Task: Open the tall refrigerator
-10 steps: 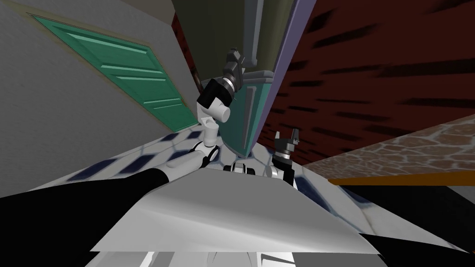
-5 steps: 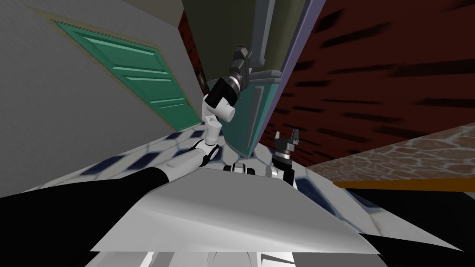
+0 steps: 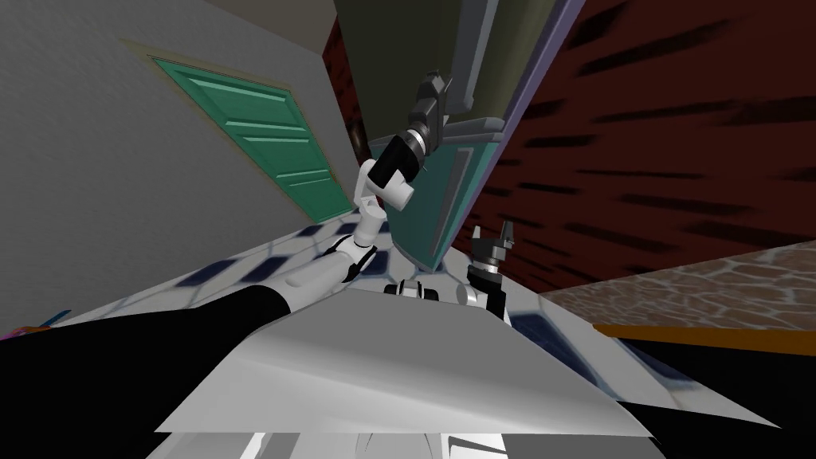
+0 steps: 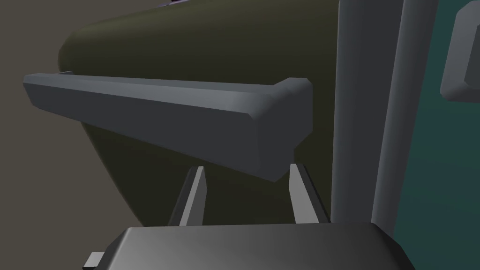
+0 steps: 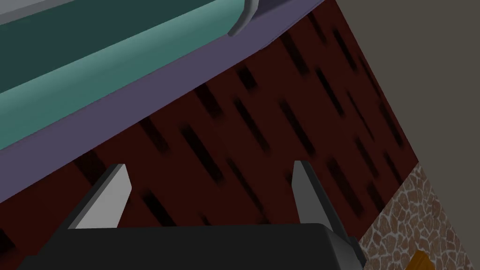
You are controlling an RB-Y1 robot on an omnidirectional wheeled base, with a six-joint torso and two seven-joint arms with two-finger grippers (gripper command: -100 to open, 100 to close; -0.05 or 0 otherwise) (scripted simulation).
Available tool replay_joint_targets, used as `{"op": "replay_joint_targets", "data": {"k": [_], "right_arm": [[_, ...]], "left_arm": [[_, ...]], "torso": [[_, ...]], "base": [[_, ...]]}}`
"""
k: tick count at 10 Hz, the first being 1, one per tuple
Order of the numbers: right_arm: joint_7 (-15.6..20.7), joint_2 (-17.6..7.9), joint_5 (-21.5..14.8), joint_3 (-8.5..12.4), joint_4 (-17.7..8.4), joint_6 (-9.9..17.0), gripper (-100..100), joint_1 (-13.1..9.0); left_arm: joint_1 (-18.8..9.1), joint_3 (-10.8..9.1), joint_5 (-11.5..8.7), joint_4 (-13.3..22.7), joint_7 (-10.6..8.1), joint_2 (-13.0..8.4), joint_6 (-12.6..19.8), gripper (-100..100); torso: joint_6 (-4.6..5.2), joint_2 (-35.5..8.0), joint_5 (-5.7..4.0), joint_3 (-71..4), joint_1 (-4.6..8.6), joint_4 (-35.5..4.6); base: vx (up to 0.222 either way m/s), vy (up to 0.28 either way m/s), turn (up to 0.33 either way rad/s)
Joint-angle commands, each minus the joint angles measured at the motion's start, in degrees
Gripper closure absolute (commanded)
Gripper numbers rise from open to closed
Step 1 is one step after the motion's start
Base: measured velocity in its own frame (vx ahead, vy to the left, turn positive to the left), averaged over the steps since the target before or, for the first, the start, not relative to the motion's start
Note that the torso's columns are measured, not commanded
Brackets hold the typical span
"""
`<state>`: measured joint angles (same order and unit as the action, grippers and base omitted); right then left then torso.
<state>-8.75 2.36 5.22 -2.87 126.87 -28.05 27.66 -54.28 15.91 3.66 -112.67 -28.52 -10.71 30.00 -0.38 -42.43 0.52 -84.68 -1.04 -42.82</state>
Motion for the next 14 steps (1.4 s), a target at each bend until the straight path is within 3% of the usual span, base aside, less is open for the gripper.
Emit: {"op": "replay_joint_targets", "data": {"k": [1, 2, 3, 6, 7, 10, 11, 14], "right_arm": [[0.00, 0.00, 0.00, -0.01, -0.01, 0.00, 0, -0.01], [0.00, 0.01, 0.00, -0.01, -0.01, 0.00, 0, -0.01], [0.00, 0.02, 0.00, -0.02, -0.01, 0.00, 0, -0.01], [0.00, 0.01, 0.00, -0.01, -0.01, 0.00, 0, -0.01], [0.00, 0.02, 0.00, -0.02, -0.01, 0.00, 0, -0.01], [0.00, 0.01, 0.00, -0.01, -0.01, 0.00, 0, -0.01], [0.00, 0.02, 0.00, -0.02, -0.01, 0.00, 0, -0.01], [0.00, 0.01, 0.00, -0.02, -0.01, 0.00, 0, -0.01]], "left_arm": [[-2.44, 0.35, 0.99, 0.89, -4.55, -1.00, -1.39, 100], [-2.44, 0.35, 0.99, 0.89, -5.88, -1.00, -1.39, 100], [-4.34, 3.65, 3.47, 3.60, -7.63, -1.79, -3.55, 100], [-5.13, 3.65, 3.47, 3.60, -12.27, -1.79, -3.55, 100], [-7.59, 6.96, 5.81, 6.32, -14.15, -2.58, -5.70, 100], [-7.81, 6.96, 5.96, 6.32, -18.66, -2.58, -5.70, 100], [-10.04, 10.26, 8.42, 9.03, -20.56, -3.37, -7.85, 100], [-10.50, 10.26, 8.45, 9.03, -25.06, -3.37, -7.85, 100]], "torso": [[-0.04, -0.02, 0.13, -0.04, -0.09, -0.08], [-0.01, 0.04, 0.03, -0.09, 0.27, -0.03], [0.03, 0.12, -0.10, -0.14, 0.56, 0.00], [-0.02, 0.04, 0.10, -0.11, 0.15, -0.04], [-0.01, 0.10, 0.03, -0.15, 0.36, -0.02], [0.06, 0.02, 0.04, -0.09, 0.34, -0.07], [0.05, 0.16, -0.04, -0.19, 0.57, 0.02], [0.06, 0.08, 0.06, -0.12, 0.33, 0.01]], "base": [[-0.018, 0.080, -0.033], [-0.014, 0.012, 0.003], [-0.024, 0.108, 0.188], [-0.020, 0.095, 0.023], [-0.042, 0.119, 0.218], [-0.010, 0.099, 0.019], [-0.024, 0.128, 0.232], [-0.006, 0.092, 0.009]]}}
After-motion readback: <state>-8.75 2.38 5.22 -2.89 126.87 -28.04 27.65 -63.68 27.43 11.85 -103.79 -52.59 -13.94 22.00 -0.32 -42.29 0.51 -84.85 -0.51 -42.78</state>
